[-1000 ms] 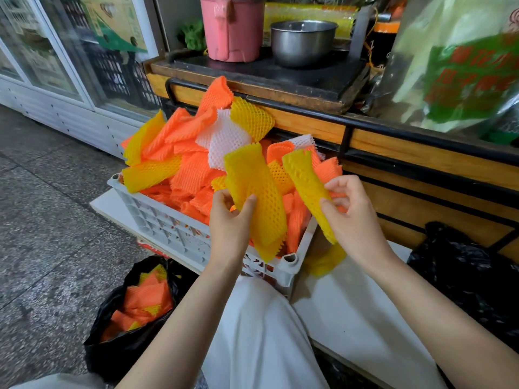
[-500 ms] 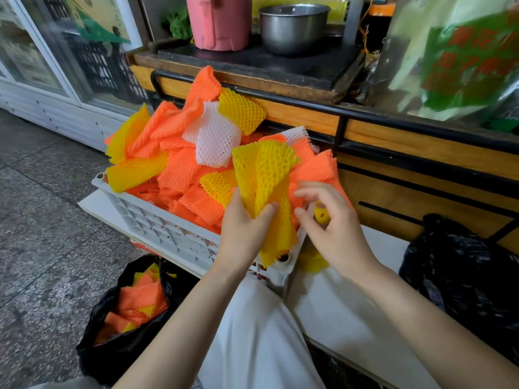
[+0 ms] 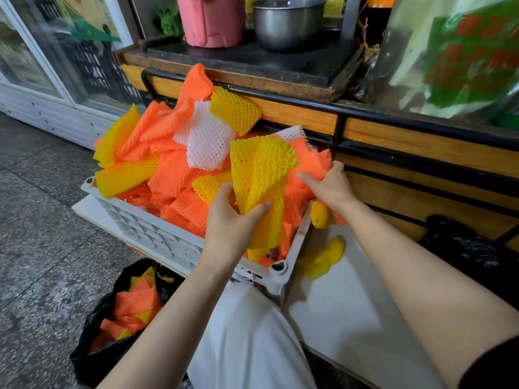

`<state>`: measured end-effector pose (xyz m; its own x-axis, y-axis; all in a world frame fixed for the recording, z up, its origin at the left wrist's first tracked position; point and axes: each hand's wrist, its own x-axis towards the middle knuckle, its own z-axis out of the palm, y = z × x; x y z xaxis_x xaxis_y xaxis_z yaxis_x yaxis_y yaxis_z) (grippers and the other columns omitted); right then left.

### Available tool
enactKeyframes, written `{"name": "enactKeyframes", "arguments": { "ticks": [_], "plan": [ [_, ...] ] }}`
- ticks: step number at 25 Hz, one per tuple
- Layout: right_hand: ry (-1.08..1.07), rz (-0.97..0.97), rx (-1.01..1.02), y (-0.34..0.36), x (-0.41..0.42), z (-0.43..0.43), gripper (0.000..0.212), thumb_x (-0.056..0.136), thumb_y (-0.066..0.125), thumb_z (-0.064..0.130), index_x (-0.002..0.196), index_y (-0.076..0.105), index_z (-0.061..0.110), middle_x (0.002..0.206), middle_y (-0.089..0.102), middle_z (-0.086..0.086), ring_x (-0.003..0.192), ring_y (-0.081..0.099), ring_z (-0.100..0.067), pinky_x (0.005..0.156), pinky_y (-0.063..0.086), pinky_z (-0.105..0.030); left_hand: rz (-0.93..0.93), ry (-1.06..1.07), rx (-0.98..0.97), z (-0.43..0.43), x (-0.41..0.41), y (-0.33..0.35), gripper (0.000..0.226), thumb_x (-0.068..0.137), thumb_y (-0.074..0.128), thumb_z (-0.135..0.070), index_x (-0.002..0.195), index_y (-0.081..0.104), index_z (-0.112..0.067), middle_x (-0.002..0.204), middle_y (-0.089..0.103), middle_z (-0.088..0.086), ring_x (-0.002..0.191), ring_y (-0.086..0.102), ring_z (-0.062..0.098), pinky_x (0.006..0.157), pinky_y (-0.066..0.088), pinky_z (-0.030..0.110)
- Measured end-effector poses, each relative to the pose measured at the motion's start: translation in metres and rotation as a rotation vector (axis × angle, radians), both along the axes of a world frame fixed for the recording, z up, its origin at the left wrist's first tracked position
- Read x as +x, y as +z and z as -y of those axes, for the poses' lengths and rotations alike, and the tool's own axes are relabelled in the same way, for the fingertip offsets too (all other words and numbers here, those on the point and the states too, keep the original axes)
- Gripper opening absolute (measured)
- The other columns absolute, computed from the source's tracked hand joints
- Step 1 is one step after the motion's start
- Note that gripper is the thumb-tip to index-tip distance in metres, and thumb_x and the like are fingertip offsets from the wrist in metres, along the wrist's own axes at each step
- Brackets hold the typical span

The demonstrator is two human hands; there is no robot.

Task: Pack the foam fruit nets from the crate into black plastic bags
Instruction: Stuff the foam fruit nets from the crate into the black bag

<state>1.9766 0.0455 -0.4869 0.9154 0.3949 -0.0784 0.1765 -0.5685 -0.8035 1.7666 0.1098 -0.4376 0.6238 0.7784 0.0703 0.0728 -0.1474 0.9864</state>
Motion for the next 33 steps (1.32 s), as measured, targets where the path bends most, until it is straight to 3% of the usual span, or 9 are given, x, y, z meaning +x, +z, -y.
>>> {"name": "enactKeyframes", "arguments": {
  "ticks": [6, 10, 15, 18, 21, 23, 27, 29, 33],
  "plan": [
    [-0.040, 0.203, 0.062, 0.010, -0.012, 0.018, 0.057, 0.083, 0.070, 0.028, 0.129, 0.044, 0.006, 0.123, 0.058, -0.010, 0.112, 0.055, -0.024, 0.077, 0.038, -0.020, 0.059, 0.130, 0.012, -0.012, -0.001, 0.001, 0.026, 0.081, 0.072, -0.019, 0.093, 0.054, -0.032, 0.100, 0.065, -0.002, 0.086, 0.065, 0.016, 0.071, 0.056, 0.036],
    [0.005, 0.244, 0.263, 0.042, -0.030, 0.031, 0.052, 0.081, 0.071, 0.029, 0.122, 0.045, 0.010, 0.115, 0.059, -0.003, 0.104, 0.058, -0.017, 0.082, 0.043, -0.024, 0.036, 0.227, 0.091, -0.022, 0.007, 0.008, 0.027, 0.079, 0.072, -0.019, 0.098, 0.053, -0.019, 0.092, 0.063, -0.001, 0.082, 0.061, 0.021, 0.073, 0.053, 0.042],
    [0.044, 0.408, 0.509, 0.077, -0.059, 0.045, 0.043, 0.083, 0.069, 0.027, 0.118, 0.046, 0.017, 0.112, 0.058, 0.003, 0.102, 0.056, -0.010, 0.082, 0.044, -0.013, -0.042, 0.267, 0.120, -0.035, 0.020, 0.015, 0.032, 0.077, 0.072, -0.026, 0.099, 0.055, -0.011, 0.087, 0.060, -0.001, 0.084, 0.059, 0.022, 0.077, 0.050, 0.040],
    [0.192, 0.404, 0.362, 0.064, -0.088, 0.046, 0.051, 0.084, 0.067, 0.029, 0.128, 0.042, 0.023, 0.123, 0.048, 0.006, 0.107, 0.047, -0.005, 0.080, 0.040, -0.010, -0.080, 0.126, -0.001, -0.018, 0.027, 0.011, 0.044, 0.076, 0.072, -0.035, 0.108, 0.059, -0.007, 0.099, 0.067, 0.007, 0.091, 0.064, 0.024, 0.083, 0.053, 0.047],
    [0.452, 0.377, 0.225, 0.038, -0.106, 0.053, 0.067, 0.083, 0.070, 0.020, 0.139, 0.035, 0.031, 0.127, 0.037, 0.012, 0.118, 0.040, -0.003, 0.099, 0.040, -0.022, -0.083, -0.075, -0.236, -0.002, 0.027, 0.013, 0.072, 0.068, 0.064, -0.061, 0.121, 0.057, -0.013, 0.116, 0.065, 0.003, 0.107, 0.061, 0.022, 0.096, 0.048, 0.048],
    [0.586, 0.384, 0.103, 0.028, -0.108, 0.061, 0.083, 0.083, 0.069, 0.016, 0.143, 0.017, 0.040, 0.137, 0.029, 0.011, 0.130, 0.029, -0.003, 0.108, 0.028, -0.021, -0.098, -0.196, -0.309, 0.001, 0.023, 0.013, 0.072, 0.072, 0.067, -0.059, 0.126, 0.053, -0.013, 0.123, 0.061, 0.000, 0.113, 0.058, 0.018, 0.099, 0.046, 0.046],
    [0.735, 0.418, -0.063, 0.031, -0.107, 0.071, 0.087, 0.091, 0.057, 0.007, 0.144, -0.001, 0.044, 0.149, 0.015, 0.016, 0.139, 0.016, -0.004, 0.112, 0.022, -0.022, -0.097, -0.205, -0.226, -0.004, 0.019, 0.008, 0.038, 0.080, 0.073, -0.026, 0.111, 0.062, -0.007, 0.102, 0.071, 0.013, 0.085, 0.069, 0.026, 0.062, 0.056, 0.031],
    [0.682, 0.418, 0.004, 0.040, -0.106, 0.075, 0.079, 0.092, 0.055, 0.007, 0.148, 0.008, 0.037, 0.145, 0.025, 0.012, 0.133, 0.026, -0.001, 0.110, 0.030, -0.023, -0.113, -0.113, -0.257, -0.006, 0.017, 0.006, 0.034, 0.085, 0.067, -0.024, 0.114, 0.059, -0.007, 0.106, 0.069, 0.012, 0.087, 0.067, 0.026, 0.060, 0.054, 0.030],
    [0.352, 0.223, 0.310, 0.060, -0.101, 0.076, 0.070, 0.081, 0.070, 0.012, 0.135, 0.028, 0.023, 0.128, 0.046, 0.007, 0.113, 0.050, 0.001, 0.094, 0.047, -0.018, -0.056, 0.049, -0.085, -0.007, 0.012, 0.008, 0.029, 0.086, 0.066, -0.023, 0.110, 0.054, -0.014, 0.101, 0.063, 0.001, 0.092, 0.062, 0.018, 0.080, 0.053, 0.036]
  ]
}}
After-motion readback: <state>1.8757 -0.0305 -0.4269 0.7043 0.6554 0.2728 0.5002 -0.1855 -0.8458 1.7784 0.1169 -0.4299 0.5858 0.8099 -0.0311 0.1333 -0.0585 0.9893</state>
